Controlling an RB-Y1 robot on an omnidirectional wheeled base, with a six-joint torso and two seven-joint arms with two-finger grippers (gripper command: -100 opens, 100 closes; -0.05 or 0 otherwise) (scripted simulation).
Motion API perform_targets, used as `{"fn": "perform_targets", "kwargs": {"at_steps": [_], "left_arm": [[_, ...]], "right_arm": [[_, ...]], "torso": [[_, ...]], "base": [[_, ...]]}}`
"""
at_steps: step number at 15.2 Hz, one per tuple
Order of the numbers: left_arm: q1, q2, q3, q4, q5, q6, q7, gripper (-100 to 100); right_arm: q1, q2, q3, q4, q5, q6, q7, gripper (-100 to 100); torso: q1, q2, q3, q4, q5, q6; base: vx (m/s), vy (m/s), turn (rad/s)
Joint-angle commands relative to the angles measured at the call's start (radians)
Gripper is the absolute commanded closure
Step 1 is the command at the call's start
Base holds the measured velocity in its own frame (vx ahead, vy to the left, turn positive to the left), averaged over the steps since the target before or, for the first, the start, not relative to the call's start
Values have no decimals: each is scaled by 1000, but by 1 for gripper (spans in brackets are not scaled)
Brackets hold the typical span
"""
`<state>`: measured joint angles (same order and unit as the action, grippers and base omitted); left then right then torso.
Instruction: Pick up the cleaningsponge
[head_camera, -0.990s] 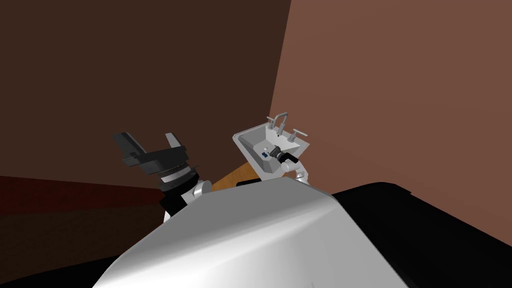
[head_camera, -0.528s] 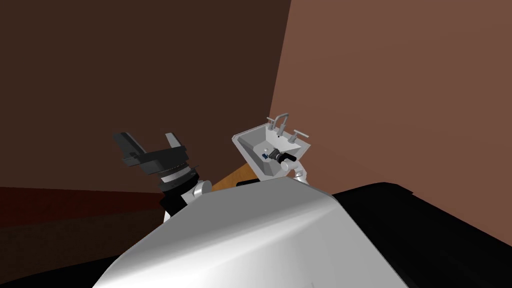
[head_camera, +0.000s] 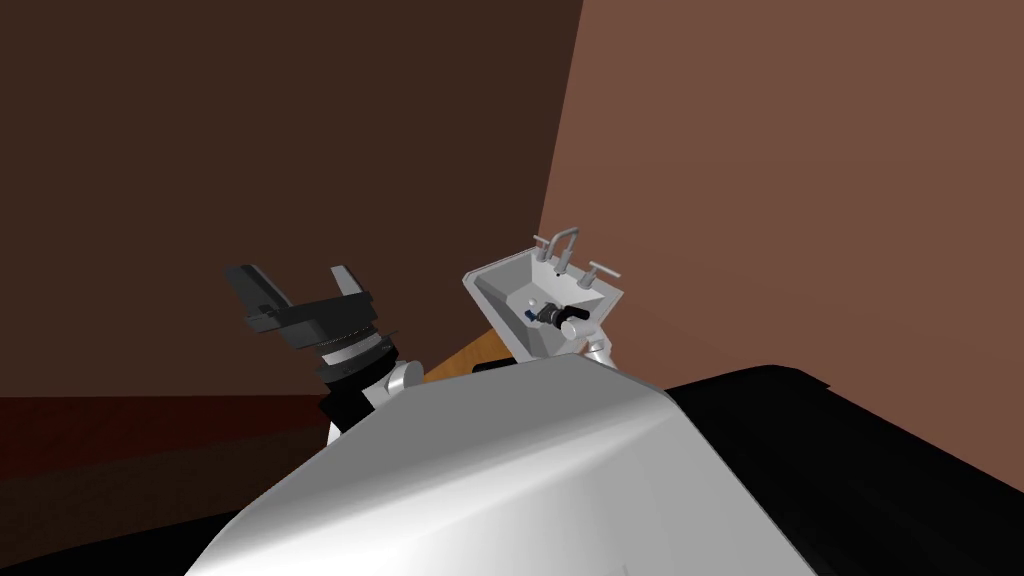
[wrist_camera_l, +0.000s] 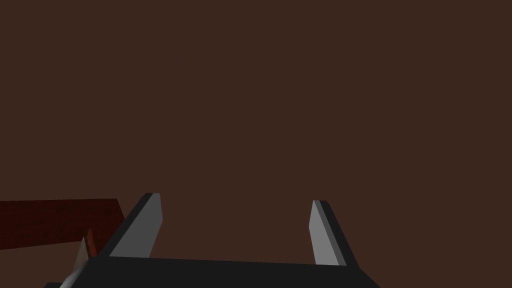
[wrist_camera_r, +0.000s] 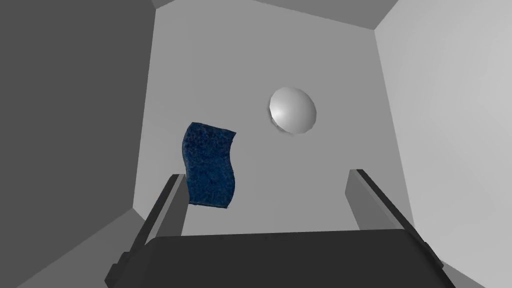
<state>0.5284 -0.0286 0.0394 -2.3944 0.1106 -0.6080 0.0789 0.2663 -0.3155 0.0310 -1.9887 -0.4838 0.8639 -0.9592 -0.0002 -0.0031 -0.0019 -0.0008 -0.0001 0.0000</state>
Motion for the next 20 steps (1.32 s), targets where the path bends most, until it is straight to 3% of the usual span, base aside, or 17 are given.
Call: {"fn": "perform_targets", "kwargs": {"at_steps": [1, 3, 4, 8, 15, 20], "left_arm": [[0, 0, 0, 0, 0, 0, 0, 0], [0, 0, 0, 0, 0, 0, 0, 0], [0, 0, 0, 0, 0, 0, 0, 0], [0, 0, 0, 0, 0, 0, 0, 0], [0, 0, 0, 0, 0, 0, 0, 0], [0, 0, 0, 0, 0, 0, 0, 0]], "right_arm": [[-11, 3, 0, 11, -14, 50, -35, -100], [-11, 3, 0, 11, -14, 64, -35, -100], [-20, 4, -1, 21, -26, 101, -63, -100], [-28, 6, -1, 31, -38, 154, -89, -100], [-54, 13, -3, 60, -75, 291, -171, -100], [-65, 17, -3, 73, -90, 351, -206, -100]], "torso": [[0, 0, 0, 0, 0, 0], [0, 0, 0, 0, 0, 0], [0, 0, 0, 0, 0, 0], [0, -1, 0, 0, 0, 0], [0, 0, 0, 0, 0, 0], [0, 0, 0, 0, 0, 0]], "base": [[45, 1, -13], [41, 1, -12], [41, 0, -20], [47, 0, -16], [42, 1, -15], [35, 2, -11]]}}
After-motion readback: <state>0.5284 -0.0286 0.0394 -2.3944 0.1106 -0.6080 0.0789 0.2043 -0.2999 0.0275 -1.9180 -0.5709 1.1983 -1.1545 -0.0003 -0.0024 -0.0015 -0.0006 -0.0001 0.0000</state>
